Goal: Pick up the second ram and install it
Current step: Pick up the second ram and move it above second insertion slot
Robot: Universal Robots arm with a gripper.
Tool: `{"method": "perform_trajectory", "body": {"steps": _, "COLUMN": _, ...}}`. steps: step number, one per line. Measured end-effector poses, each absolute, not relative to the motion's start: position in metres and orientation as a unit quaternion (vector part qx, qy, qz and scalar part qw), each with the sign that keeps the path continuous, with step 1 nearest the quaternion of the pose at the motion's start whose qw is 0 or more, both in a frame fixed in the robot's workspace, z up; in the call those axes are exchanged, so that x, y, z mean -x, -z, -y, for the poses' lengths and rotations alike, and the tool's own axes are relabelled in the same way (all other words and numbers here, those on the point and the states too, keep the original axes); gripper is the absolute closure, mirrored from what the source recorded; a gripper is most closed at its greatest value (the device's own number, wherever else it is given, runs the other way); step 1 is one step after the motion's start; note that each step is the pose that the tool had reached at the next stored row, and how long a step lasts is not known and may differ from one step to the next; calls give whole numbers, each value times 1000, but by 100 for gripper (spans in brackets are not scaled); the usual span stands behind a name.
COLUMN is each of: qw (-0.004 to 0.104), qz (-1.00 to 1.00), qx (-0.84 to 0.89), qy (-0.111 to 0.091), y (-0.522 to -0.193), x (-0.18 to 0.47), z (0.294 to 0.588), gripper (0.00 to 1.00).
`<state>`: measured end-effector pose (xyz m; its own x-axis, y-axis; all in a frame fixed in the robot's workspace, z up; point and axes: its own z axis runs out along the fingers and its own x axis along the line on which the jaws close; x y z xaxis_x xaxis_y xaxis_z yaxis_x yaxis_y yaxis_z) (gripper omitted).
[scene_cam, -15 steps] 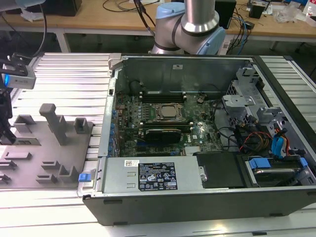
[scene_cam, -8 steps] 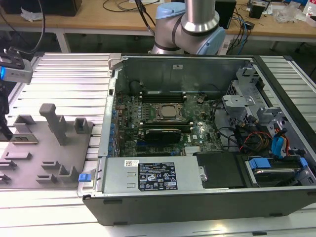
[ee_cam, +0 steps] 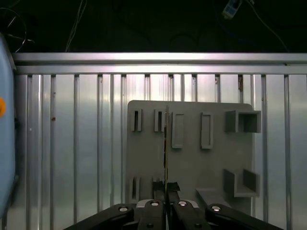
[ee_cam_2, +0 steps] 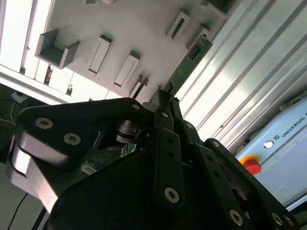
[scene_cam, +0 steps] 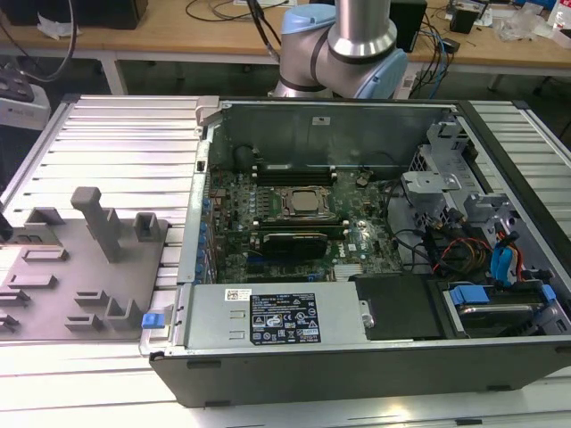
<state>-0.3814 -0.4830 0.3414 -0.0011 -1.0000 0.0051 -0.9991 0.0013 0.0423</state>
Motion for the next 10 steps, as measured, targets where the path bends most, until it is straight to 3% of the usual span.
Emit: {"method": "perform_trajectory", "body": {"steps": 10, "qw": 20, "qz": 707, "qx": -706, "qy": 13, "y": -366, "x": 381, "z": 481, "gripper": 87}}
